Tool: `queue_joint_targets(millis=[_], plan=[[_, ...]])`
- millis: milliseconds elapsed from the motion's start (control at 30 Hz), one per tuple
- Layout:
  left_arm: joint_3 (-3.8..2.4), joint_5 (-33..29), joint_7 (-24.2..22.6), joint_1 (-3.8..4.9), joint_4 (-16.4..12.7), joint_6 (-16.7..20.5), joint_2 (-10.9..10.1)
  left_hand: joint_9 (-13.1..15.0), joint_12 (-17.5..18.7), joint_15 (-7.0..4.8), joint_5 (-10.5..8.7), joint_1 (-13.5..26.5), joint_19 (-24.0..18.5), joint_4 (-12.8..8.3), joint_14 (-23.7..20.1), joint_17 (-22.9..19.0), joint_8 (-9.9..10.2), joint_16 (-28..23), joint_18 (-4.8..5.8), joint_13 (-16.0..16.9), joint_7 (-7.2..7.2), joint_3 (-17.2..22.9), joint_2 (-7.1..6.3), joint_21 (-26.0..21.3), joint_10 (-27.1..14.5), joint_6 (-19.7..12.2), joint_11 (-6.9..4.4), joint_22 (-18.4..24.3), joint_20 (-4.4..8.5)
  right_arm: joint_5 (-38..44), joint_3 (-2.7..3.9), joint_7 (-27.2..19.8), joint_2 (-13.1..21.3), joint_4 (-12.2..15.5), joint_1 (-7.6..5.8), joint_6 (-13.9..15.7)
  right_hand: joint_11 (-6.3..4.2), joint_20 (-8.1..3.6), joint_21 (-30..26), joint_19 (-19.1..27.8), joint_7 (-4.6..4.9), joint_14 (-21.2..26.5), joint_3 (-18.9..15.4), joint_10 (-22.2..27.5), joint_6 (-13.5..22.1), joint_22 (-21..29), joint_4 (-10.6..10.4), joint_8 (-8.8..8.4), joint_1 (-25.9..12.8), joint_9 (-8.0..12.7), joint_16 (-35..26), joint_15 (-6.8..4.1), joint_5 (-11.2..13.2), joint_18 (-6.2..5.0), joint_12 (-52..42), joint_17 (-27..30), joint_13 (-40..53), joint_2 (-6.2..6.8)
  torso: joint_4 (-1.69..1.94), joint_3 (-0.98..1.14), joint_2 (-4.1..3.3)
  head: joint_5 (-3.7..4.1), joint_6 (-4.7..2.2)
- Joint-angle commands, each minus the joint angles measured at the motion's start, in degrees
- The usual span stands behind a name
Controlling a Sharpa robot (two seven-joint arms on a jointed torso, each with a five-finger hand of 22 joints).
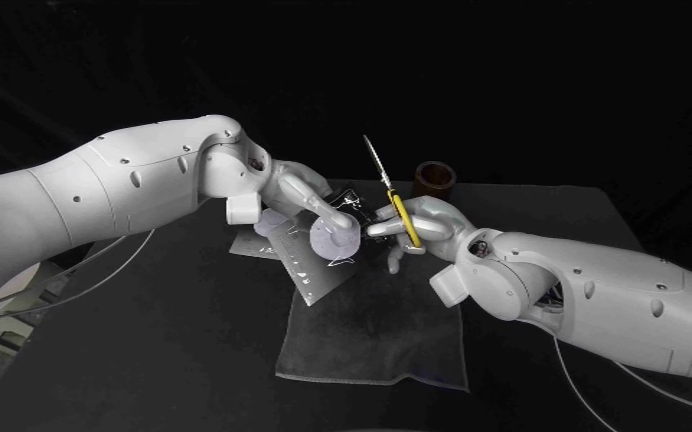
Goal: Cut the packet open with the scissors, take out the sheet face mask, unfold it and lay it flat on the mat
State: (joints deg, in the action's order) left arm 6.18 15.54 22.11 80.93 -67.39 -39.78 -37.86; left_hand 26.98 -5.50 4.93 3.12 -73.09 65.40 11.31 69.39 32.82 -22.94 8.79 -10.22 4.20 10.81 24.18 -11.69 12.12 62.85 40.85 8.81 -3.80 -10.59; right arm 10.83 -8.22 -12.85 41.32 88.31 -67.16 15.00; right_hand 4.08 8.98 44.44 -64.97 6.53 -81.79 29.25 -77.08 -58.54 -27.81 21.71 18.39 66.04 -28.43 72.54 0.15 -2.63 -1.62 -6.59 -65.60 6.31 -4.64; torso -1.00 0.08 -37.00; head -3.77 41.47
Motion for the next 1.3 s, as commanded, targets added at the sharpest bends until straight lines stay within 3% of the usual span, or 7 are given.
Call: queue_joint_targets(millis=[33,367,700,1033,1300], plan=[[0.01,-4.1,-1.3,-0.38,0.2,1.9,-0.2,0.1,-0.5,0.04,-0.29,-1.0,0.4,0.3,-0.2,-0.1,-0.5,-0.2,-0.41,0.1,1.53,-0.8,0.08,-0.3,-0.4,-0.7,-0.14,0.0,-0.03,-0.1,0.18,-2.9,0.4,0.2,0.07,3.7,-2.02,-5.42,0.3,-2.4,-0.04,-4.3,5.8,-2.3,0.3,-0.1,-5.6,0.42,0.2,-0.1,7.9,-2.45,-0.2,-8.85,-0.3,-0.2,0.0,0.46,-0.02,0.02,-0.01,0.08,-0.17],[0.16,-12.9,-4.2,-1.74,1.1,4.0,-0.7,-0.1,-1.6,-1.02,-0.28,-4.4,3.9,1.7,1.9,0.1,-2.0,0.0,-0.47,0.1,0.5,-2.5,0.96,-0.4,-0.5,-3.2,-1.18,-0.1,1.17,0.2,0.48,-3.8,1.1,0.1,0.29,5.8,-2.05,-5.46,0.4,-2.4,-0.07,-4.4,6.3,-2.4,0.2,-0.2,-5.6,0.56,0.2,-0.3,8.1,-2.48,-0.2,-8.85,-0.3,-0.4,0.1,0.65,-0.02,0.02,-0.02,0.42,-0.67],[0.4,-20.7,-6.8,-2.91,1.5,5.6,-0.7,0.0,-1.5,-0.95,-0.27,-5.8,4.3,2.1,1.7,-0.3,-2.8,-0.6,-0.4,-0.1,0.56,-2.8,1.57,-1.3,-1.3,-4.7,-1.11,0.1,1.23,0.4,0.72,-4.7,1.5,0.1,0.45,7.8,-2.09,-5.48,0.5,-2.5,-0.1,-4.4,6.6,-2.5,0.2,-0.3,-5.6,0.65,0.1,-0.4,8.2,-2.51,-0.2,-8.85,-0.4,-0.6,0.1,0.78,-0.01,-0.02,-0.02,0.7,-1.05],[0.46,-24.2,-8.1,-3.84,0.7,7.3,-0.9,0.1,-1.5,-0.63,-0.26,-7.0,4.0,2.4,1.2,-0.8,-3.8,-1.5,-0.38,-0.2,0.94,-2.8,2.08,-2.4,-2.0,-5.4,-0.7,0.2,0.97,-0.4,1.3,-6.5,1.7,0.3,0.87,11.9,-2.14,-5.53,0.7,-2.5,-0.16,-4.5,7.2,-2.6,0.1,-0.4,-5.6,0.78,0.0,-0.6,8.4,-2.56,-0.2,-8.85,-0.4,-0.9,0.2,0.99,0.01,-0.01,0.01,0.86,-1.59],[0.47,-23.5,-7.3,-4.04,0.9,8.7,-1.0,0.0,-1.2,0.55,-0.29,-6.0,2.8,4.4,-0.8,-1.8,-5.6,-3.3,-0.28,-0.2,2.02,-6.3,0.41,-4.4,-4.0,-7.6,0.44,0.2,-0.14,-0.6,1.71,-7.0,2.3,0.8,1.02,12.9,-2.16,-5.55,0.8,-2.5,-0.17,-4.5,7.4,-2.7,0.1,-0.5,-5.6,0.82,0.0,-0.6,8.5,-2.58,-0.2,-8.85,-0.5,-1.1,0.2,1.09,-0.04,0.01,0.02,0.78,-1.75]])
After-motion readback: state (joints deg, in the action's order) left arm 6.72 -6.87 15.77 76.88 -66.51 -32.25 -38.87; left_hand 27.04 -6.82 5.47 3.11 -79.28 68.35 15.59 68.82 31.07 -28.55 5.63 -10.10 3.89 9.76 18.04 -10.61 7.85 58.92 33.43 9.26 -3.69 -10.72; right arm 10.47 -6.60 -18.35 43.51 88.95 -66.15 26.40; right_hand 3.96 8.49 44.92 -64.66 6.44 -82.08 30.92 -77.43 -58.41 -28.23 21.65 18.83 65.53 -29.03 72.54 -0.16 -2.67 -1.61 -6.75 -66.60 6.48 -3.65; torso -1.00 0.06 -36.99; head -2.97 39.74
